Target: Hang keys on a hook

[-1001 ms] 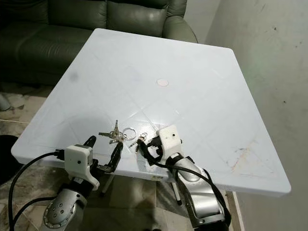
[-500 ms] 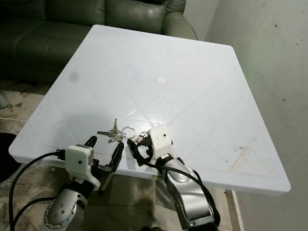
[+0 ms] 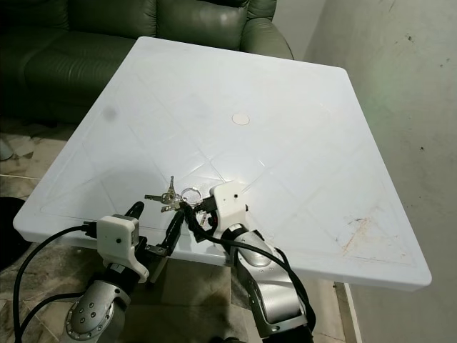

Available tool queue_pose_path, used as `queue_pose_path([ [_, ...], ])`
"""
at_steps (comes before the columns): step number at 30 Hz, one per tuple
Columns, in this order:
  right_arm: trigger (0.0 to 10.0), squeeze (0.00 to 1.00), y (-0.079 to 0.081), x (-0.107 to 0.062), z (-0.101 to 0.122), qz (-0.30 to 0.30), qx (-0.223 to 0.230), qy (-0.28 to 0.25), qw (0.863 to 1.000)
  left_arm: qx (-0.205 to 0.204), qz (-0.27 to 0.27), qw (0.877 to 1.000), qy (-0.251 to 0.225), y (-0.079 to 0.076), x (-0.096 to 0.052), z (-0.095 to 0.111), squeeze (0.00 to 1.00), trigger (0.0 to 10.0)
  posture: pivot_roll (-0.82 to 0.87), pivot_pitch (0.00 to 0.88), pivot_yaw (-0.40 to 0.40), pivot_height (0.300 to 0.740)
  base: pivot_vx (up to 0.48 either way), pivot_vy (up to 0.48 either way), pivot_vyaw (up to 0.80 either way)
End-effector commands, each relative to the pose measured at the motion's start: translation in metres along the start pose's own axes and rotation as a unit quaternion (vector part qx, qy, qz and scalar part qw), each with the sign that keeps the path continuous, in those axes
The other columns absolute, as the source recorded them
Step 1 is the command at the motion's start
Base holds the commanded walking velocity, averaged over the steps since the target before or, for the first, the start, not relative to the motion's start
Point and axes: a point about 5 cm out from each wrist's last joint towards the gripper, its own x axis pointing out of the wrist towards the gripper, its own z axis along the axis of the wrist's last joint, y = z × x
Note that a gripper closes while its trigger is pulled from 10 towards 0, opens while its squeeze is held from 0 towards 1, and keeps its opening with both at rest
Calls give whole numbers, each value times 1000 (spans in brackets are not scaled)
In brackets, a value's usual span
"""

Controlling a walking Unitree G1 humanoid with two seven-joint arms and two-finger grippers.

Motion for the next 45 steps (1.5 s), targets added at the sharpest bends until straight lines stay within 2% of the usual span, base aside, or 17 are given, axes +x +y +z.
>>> queue_pose_path([
  [1,10000,0,-2,1,-5,-7,-2,18,1000,-2,0,1000,-5,-4,-2,4,0,10000,131,146,-142,740,0,0,0],
  [10,10000,0,-4,1,-8,-19,-5,28,999,-3,1,1000,-6,-5,-2,5,0,10000,133,153,-144,740,0,0,0],
  [12,9608,0,-4,1,-8,-21,-7,27,999,-3,1,1000,-6,-5,-1,5,0,10000,133,153,-144,740,0,0,0],
  [13,4627,0,-4,1,-7,-23,-7,26,999,-3,2,1000,-6,-5,-1,5,0,10000,133,153,-144,740,0,0,0],
  [14,4627,0,-4,1,-7,-23,-8,25,999,-3,2,1000,-6,-5,-2,5,0,10000,133,153,-144,740,0,0,0],
  [16,1765,0,-4,1,-7,-27,-11,24,999,-3,2,1000,-6,-5,-1,5,0,10000,133,155,-143,740,0,0,0],
  [17,0,0,-4,1,-7,-27,-8,25,999,-3,2,1000,-6,-5,-1,5,0,10000,133,155,-143,740,0,0,0],
  [45,0,0,-5,3,-3,-40,-8,10,999,-2,3,1000,-8,-5,-1,6,0,10000,132,156,-144,740,0,0,0],
])
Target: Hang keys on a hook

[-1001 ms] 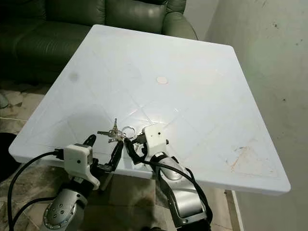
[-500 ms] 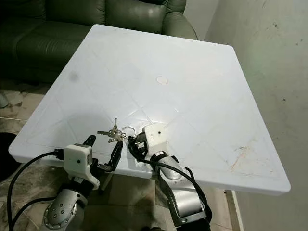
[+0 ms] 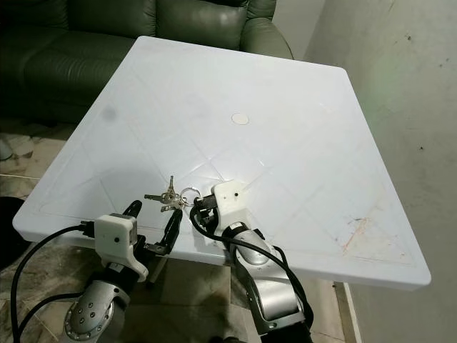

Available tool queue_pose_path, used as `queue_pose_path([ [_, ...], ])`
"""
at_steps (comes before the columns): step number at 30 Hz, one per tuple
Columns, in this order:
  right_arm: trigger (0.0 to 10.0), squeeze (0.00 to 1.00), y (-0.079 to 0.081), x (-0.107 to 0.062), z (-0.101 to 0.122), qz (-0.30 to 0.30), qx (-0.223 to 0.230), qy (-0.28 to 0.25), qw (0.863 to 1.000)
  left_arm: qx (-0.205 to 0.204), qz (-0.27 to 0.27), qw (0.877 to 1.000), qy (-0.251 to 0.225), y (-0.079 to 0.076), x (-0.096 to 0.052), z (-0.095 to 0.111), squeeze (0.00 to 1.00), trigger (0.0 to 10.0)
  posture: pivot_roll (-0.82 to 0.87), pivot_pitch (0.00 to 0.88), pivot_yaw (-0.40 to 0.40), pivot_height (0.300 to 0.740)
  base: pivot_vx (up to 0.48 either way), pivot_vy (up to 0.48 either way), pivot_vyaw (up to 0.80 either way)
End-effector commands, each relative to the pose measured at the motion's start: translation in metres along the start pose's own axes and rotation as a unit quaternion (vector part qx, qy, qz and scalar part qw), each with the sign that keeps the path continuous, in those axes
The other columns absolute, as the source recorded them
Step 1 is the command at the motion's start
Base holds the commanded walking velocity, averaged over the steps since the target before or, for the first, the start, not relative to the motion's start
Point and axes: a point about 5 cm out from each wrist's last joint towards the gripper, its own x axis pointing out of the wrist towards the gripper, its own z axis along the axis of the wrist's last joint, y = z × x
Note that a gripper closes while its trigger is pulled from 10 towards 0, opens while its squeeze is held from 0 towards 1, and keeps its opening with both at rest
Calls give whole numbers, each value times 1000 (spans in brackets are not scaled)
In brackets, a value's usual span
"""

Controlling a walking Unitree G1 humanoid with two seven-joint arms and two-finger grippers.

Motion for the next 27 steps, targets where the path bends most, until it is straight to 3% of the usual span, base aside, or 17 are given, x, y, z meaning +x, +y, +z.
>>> queue_pose_path([
  [1,0,0,-3,-1,-2,-9,0,0,1000,-1,-6,1000,-2,-5,-1,2,0,10000,132,156,-144,740,0,0,0],
  [27,0,0,-3,1,2,-10,-2,-21,1000,0,-9,1000,-6,-7,0,1,0,10000,135,133,-150,740,0,0,0],
])
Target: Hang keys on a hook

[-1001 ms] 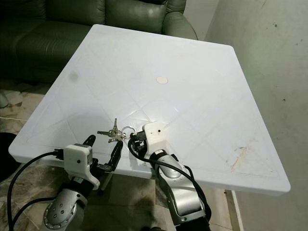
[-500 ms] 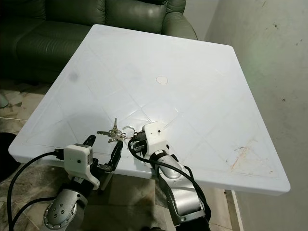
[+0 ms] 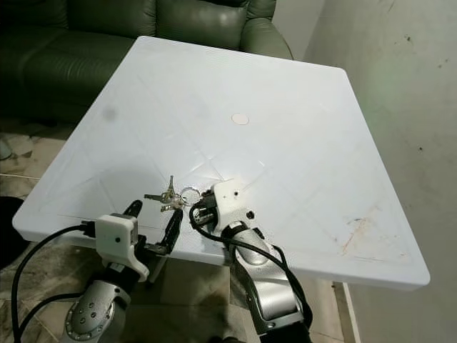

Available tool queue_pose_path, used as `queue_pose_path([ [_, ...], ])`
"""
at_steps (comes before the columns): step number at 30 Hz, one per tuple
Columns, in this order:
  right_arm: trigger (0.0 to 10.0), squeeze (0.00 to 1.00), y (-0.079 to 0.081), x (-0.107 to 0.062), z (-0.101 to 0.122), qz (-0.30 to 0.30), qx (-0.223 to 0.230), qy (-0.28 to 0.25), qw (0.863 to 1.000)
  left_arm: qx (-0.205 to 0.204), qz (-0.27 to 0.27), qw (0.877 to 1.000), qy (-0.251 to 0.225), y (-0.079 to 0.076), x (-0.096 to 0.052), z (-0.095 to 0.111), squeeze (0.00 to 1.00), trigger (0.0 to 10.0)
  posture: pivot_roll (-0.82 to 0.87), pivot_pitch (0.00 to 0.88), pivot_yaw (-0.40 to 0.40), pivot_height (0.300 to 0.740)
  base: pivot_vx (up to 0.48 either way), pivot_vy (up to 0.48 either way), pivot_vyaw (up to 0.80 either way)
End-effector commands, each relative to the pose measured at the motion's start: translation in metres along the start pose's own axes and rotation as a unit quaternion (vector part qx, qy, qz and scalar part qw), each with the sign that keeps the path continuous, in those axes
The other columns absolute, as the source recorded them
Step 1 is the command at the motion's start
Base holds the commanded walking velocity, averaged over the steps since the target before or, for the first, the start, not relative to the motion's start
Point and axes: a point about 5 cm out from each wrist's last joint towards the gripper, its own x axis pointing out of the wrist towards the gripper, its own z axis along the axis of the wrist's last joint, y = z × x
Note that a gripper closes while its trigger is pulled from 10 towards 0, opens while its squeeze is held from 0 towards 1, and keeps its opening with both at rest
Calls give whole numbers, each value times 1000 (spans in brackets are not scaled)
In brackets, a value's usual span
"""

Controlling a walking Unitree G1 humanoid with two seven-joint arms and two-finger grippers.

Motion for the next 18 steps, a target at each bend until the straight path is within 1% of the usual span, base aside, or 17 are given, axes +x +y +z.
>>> queue_pose_path([
  [1,0,0,-3,0,-1,-10,3,1,1000,-2,-8,1000,-2,-6,-1,1,0,10000,135,133,-150,740,0,0,0],
  [6,0,0,-4,1,2,-13,11,-10,1000,0,-8,1000,-3,-6,0,1,0,10000,135,133,-150,740,0,0,0],
  [7,627,0,-6,0,5,-17,9,-21,1000,0,-7,1000,-4,-6,0,1,0,10000,135,133,-150,740,0,0,0],
  [9,627,0,-7,0,7,-21,7,-27,999,-1,-6,1000,-4,-6,0,1,0,10000,135,133,-150,740,0,0,0],
  [10,10000,0,-7,0,7,-15,7,-27,999,0,-6,1000,-4,-6,0,1,0,10000,135,133,-150,740,0,0,0],
  [14,10000,0,-6,1,7,-7,3,-26,1000,0,-7,1000,-4,-6,0,1,0,10000,135,136,-152,740,0,0,0],
  [15,10000,39,-7,1,6,-7,3,-25,1000,0,-6,1000,-4,-6,0,1,0,10000,135,139,-151,740,0,0,0],
  [16,10000,1000,-6,1,5,1,9,-20,1000,0,-6,1000,-4,-6,0,1,0,10000,135,139,-151,740,0,0,0],
  [17,10000,1000,-5,1,4,8,15,-17,1000,0,-6,1000,-4,-6,0,1,0,10000,135,139,-151,740,0,0,0],
  [18,10000,1000,-5,0,5,5,8,-19,1000,0,-6,1000,-5,-6,0,1,0,10000,135,140,-152,740,0,0,0],
])
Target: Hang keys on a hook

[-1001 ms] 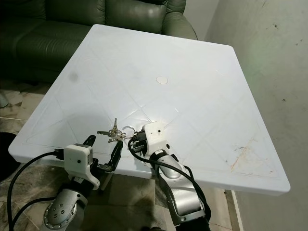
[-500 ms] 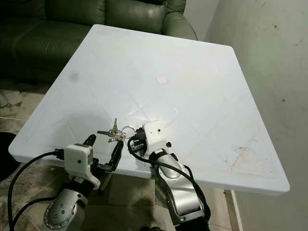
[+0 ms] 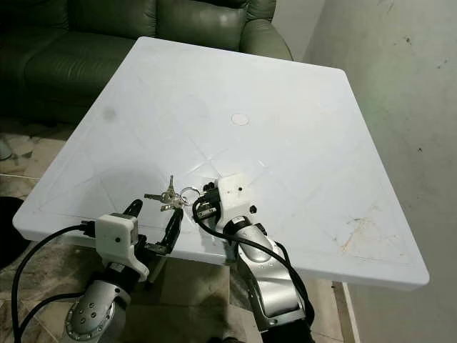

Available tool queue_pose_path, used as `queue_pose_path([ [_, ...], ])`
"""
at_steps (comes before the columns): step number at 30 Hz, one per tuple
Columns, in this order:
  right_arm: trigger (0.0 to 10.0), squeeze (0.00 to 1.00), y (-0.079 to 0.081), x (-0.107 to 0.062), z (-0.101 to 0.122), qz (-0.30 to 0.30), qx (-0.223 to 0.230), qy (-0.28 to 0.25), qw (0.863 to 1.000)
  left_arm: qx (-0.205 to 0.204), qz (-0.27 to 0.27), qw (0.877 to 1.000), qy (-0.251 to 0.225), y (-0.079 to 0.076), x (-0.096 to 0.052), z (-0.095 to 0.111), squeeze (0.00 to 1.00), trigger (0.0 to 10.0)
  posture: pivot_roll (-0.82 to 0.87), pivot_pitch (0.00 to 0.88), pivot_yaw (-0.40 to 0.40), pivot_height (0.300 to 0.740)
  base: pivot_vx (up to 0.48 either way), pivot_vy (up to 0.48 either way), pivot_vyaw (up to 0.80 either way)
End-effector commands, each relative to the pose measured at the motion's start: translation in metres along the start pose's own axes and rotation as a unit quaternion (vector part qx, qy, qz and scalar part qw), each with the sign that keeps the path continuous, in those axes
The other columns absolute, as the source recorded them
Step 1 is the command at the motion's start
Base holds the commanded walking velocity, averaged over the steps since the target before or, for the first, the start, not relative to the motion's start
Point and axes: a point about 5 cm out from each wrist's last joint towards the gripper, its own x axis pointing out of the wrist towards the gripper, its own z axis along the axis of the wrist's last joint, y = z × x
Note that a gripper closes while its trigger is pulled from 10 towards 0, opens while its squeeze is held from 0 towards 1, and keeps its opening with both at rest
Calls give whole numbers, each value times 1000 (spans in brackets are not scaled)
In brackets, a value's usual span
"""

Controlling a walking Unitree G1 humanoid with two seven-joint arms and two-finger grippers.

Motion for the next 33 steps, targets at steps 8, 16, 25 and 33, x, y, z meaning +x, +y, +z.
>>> queue_pose_path([
  [8,10000,0,0,-2,-6,5,-34,5,999,0,-3,1000,-4,-5,0,1,0,10000,135,144,-152,740,0,0,0],
  [16,10000,1000,1,-2,-8,4,-11,19,1000,0,-2,1000,-4,-4,1,1,0,10000,133,146,-151,740,0,0,0],
  [25,10000,1000,0,2,-6,-8,4,21,1000,0,-2,1000,-6,-5,1,2,0,10000,134,147,-150,740,0,0,0],
  [33,10000,0,0,6,-5,-28,34,35,998,0,-4,1000,-7,-5,1,2,0,10000,135,146,-151,740,0,0,0],
])
